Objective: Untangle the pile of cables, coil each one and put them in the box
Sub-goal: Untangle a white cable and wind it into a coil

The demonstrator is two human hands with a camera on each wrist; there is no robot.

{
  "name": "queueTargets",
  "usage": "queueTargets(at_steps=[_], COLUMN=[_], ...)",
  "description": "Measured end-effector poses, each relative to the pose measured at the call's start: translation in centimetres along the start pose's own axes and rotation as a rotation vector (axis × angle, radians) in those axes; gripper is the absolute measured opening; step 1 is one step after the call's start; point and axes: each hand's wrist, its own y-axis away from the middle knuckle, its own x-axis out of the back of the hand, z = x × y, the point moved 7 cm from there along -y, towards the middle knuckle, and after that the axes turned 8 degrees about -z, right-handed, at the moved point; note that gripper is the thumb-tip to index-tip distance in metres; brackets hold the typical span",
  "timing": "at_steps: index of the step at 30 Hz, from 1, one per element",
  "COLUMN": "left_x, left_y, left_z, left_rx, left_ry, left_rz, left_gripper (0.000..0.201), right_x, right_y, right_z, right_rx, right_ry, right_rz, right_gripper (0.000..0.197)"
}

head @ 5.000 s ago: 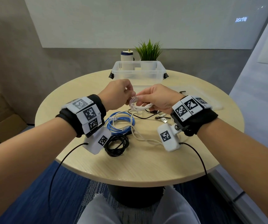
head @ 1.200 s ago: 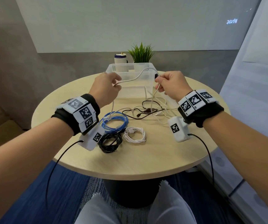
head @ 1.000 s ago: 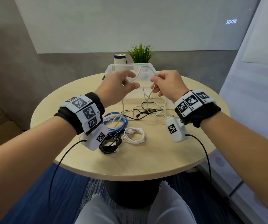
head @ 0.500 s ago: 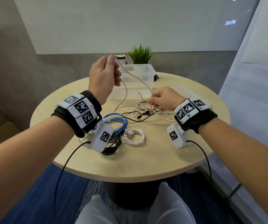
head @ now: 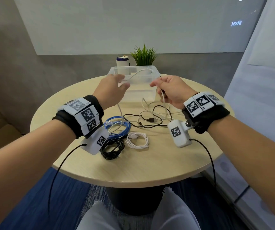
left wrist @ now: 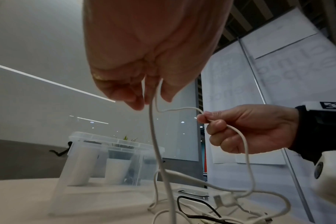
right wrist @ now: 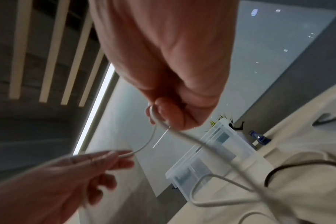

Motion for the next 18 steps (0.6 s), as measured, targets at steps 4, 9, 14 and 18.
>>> queueTargets(at_steps=[4,9,14,18], left_x=[0.3,-1.1,0.0,1.2], left_y=[0.3,0.2,0.1,-0.1], left_z=[1.6,2.2,1.8,0.0], left_rx=[-0.131,-0.237,-0.227,-0.08], left_ry=[-0.25,-0.287,-0.131,0.046], left_rz=[0.07,0.007,0.16,0.245], left_gripper=[0.062,0.038,0.022,0.02], right_x=[-1.5,-3.4,-3.7,-2.9], right_y=[0.4,1.5,1.4,1.1], right_z=[-0.2,-1.2,-1.5,-1.2], right_rx=[0.026,0.074,0.121,0.119], right_ry=[0.148,0.144,0.134,0.119], right_rz=[-0.091,-0.237,-0.252,-0.199], right_gripper=[0.022,0.024,0.024,0.024])
